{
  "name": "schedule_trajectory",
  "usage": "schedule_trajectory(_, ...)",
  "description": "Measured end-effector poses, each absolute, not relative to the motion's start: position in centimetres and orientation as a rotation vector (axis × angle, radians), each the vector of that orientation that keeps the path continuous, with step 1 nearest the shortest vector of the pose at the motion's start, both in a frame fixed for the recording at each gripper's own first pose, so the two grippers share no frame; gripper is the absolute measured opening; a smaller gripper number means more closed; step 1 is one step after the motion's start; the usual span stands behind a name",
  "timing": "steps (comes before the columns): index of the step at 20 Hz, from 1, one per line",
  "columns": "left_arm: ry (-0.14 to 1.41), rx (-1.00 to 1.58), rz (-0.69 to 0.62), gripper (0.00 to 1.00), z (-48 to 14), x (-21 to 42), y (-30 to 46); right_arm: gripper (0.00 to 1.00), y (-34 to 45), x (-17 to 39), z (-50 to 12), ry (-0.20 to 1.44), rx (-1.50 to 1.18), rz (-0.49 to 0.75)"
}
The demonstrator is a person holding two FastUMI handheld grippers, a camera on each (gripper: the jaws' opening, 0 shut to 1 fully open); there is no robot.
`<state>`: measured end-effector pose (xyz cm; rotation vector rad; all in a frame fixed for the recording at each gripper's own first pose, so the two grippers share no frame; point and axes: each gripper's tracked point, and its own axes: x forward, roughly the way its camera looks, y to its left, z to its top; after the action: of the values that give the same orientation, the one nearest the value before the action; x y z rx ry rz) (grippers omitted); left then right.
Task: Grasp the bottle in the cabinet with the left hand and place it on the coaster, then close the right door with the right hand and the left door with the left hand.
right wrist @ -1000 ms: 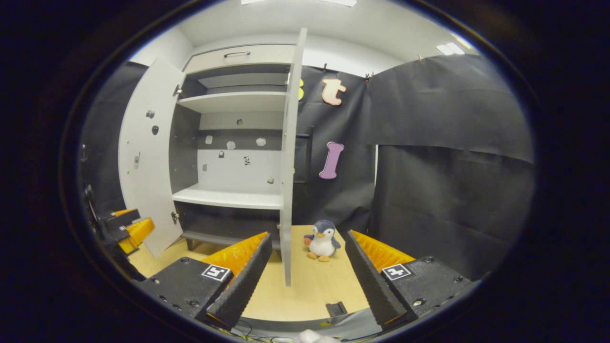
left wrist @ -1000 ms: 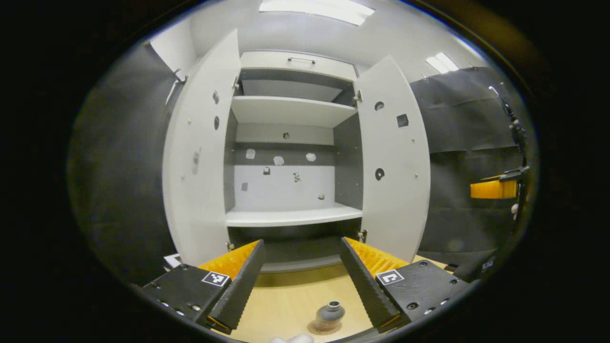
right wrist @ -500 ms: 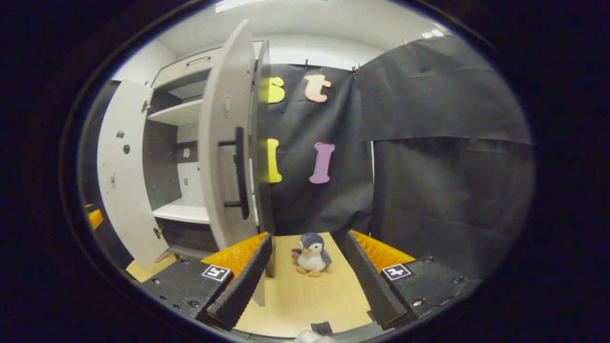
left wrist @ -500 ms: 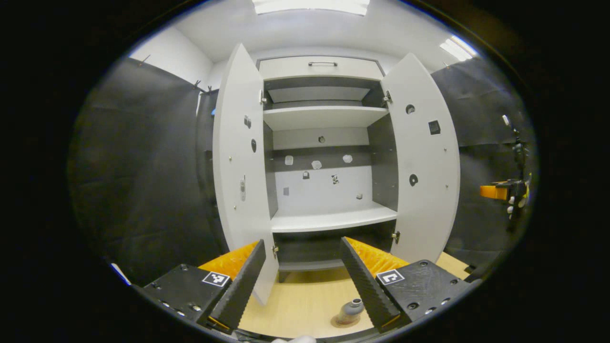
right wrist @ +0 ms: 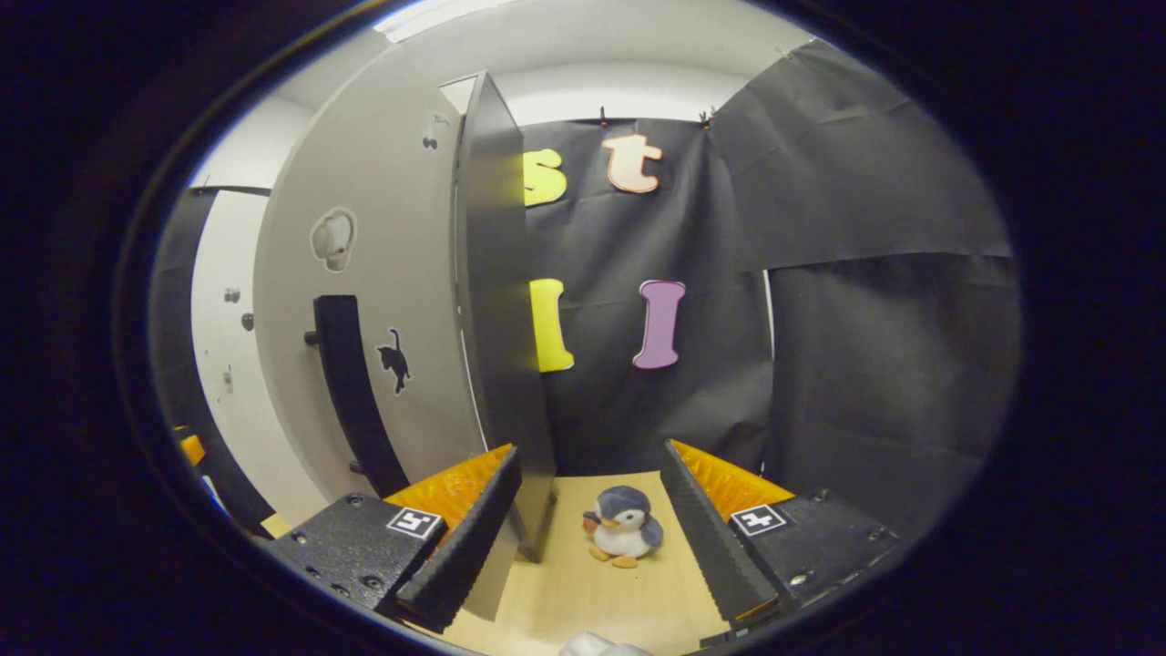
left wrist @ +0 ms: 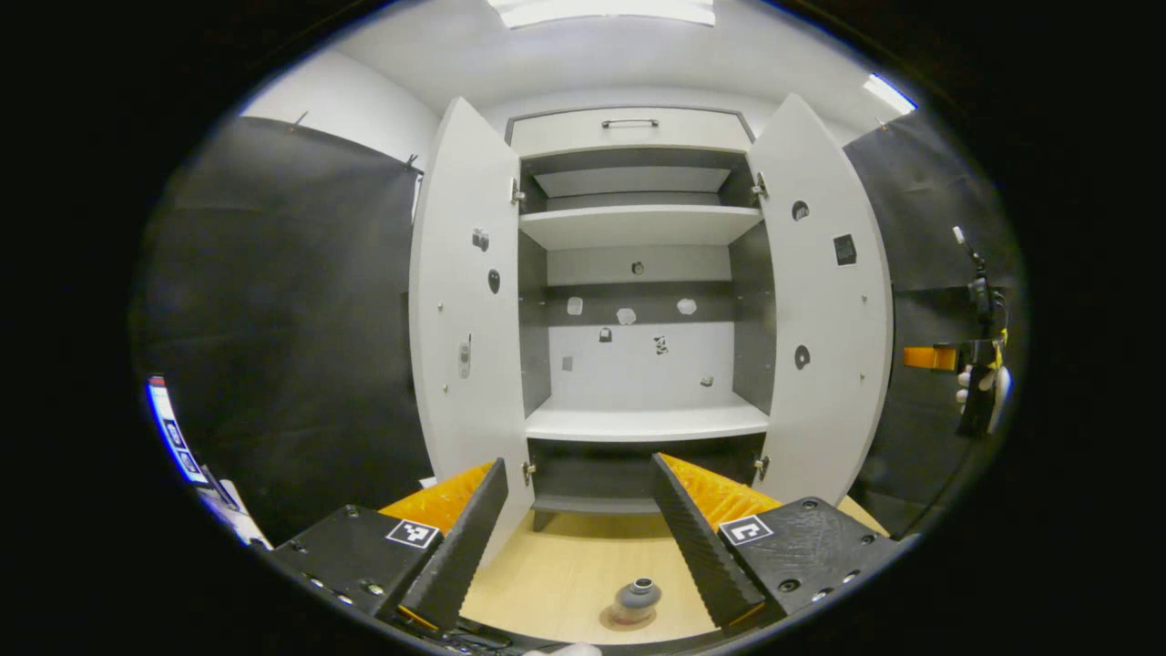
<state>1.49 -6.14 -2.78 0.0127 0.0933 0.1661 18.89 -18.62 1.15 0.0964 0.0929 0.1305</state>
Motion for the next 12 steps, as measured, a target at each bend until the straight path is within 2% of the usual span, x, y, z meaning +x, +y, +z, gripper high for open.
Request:
schedule_trajectory(2, 0.089, 0.0, 0.162, 0.96, -2.7, 1.5, -6.1, 1.0, -16.7, 19.8, 2.4, 0.08, 0.088, 0.17)
schedule_trajectory(6, 0.116, -0.012, 0.151, 0.96, -3.2, 1.6, -5.3, 1.0, -12.8, 20.6, 3.9, 0.054, 0.061, 0.234)
schedule_trajectory(7, 0.121, -0.014, 0.145, 0.96, -3.3, 1.8, -4.9, 1.0, -12.8, 20.3, 4.1, 0.05, 0.039, 0.222)
schedule_trajectory(8, 0.128, -0.015, 0.137, 0.99, -3.3, 2.0, -4.5, 0.95, -12.6, 20.5, 4.6, 0.036, 0.029, 0.209)
schedule_trajectory(9, 0.136, -0.017, 0.125, 0.96, -3.4, 2.2, -4.3, 0.94, -12.6, 20.2, 4.4, 0.04, 0.017, 0.197)
schedule_trajectory(10, 0.142, -0.017, 0.11, 0.96, -3.3, 2.5, -4.0, 0.97, -12.4, 20.2, 4.3, 0.042, 0.019, 0.19)
schedule_trajectory(12, 0.144, -0.014, 0.091, 0.99, -2.8, 3.1, -3.2, 0.94, -12.0, 20.3, 4.1, 0.058, 0.053, 0.179)
